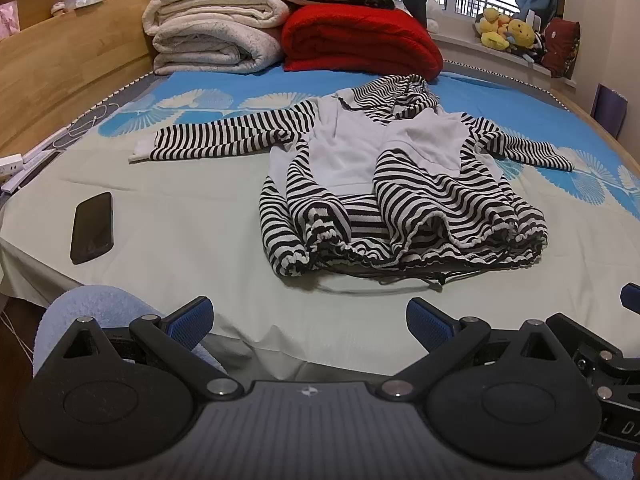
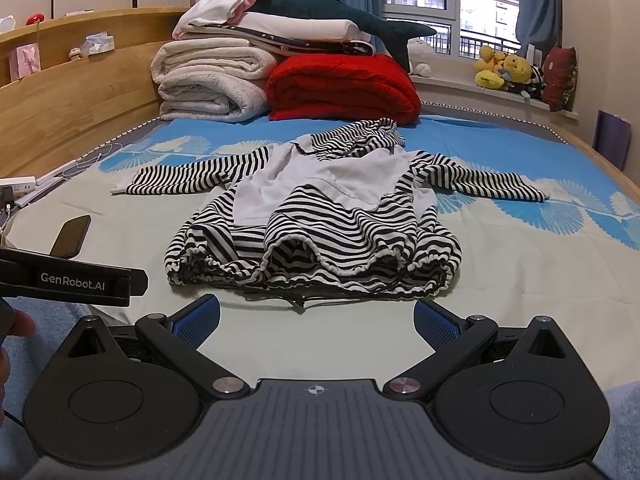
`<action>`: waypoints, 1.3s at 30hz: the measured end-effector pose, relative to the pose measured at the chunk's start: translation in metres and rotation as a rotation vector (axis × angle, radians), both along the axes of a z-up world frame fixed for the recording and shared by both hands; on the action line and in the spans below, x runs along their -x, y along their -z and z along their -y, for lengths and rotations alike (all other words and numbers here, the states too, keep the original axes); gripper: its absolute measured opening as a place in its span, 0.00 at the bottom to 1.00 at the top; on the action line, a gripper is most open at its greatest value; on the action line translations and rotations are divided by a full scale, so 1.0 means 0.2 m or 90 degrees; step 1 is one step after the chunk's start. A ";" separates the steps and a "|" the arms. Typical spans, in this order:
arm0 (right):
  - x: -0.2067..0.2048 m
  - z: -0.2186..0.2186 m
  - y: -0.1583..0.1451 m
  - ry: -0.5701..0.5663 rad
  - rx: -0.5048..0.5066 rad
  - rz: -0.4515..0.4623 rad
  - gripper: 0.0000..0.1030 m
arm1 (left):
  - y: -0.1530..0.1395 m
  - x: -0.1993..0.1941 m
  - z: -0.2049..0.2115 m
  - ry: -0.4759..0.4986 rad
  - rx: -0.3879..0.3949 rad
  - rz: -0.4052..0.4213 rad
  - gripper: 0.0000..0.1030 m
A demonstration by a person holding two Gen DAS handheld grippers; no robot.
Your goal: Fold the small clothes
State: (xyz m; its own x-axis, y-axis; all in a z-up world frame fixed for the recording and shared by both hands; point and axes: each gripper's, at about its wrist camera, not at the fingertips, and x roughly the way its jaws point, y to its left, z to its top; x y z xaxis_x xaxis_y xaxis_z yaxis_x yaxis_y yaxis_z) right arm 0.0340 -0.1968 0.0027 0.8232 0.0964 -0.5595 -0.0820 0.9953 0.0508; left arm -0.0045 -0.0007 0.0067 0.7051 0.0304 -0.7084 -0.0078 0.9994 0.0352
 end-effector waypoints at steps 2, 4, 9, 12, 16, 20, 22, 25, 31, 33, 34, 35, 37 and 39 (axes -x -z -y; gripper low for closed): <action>0.00 0.00 0.00 -0.001 0.001 0.000 0.99 | 0.00 0.00 0.00 0.001 -0.001 0.001 1.00; 0.00 0.00 0.00 -0.001 0.001 0.000 0.99 | 0.00 0.00 0.00 0.000 -0.001 0.000 1.00; -0.01 0.00 0.00 0.000 0.000 -0.001 0.99 | 0.01 -0.01 0.01 0.003 -0.002 -0.004 1.00; -0.01 0.00 0.00 0.000 -0.001 -0.003 0.99 | 0.02 -0.02 0.01 0.004 -0.002 -0.008 1.00; -0.04 0.02 0.02 0.002 0.001 -0.006 0.99 | 0.05 -0.06 0.00 0.004 0.000 -0.023 1.00; -0.14 0.12 0.06 0.040 0.030 0.002 0.99 | 0.11 -0.15 -0.06 -0.007 -0.011 -0.031 1.00; -0.22 0.19 0.09 0.071 0.049 0.009 0.99 | 0.13 -0.22 -0.10 -0.015 -0.027 -0.026 1.00; -0.38 0.35 0.15 0.127 0.065 0.003 0.99 | 0.17 -0.34 -0.16 -0.031 -0.052 -0.022 1.00; -0.76 0.59 0.34 0.138 0.018 -0.075 0.97 | 0.26 -0.66 -0.31 -0.075 0.003 -0.052 1.00; -0.88 0.63 0.40 0.148 0.012 -0.087 0.95 | 0.30 -0.76 -0.32 -0.072 0.012 -0.060 1.00; -0.94 0.65 0.43 0.155 0.000 -0.093 0.92 | 0.32 -0.82 -0.32 -0.069 0.012 -0.061 1.00; -0.99 0.65 0.44 0.158 -0.013 -0.098 0.89 | 0.34 -0.86 -0.32 -0.067 0.013 -0.061 1.00; -1.08 0.65 0.46 0.136 -0.030 -0.106 0.83 | 0.40 -0.91 -0.30 -0.059 0.013 -0.053 1.00; -1.18 0.62 0.49 0.099 -0.015 -0.120 0.75 | 0.47 -0.96 -0.28 -0.070 0.003 -0.075 1.00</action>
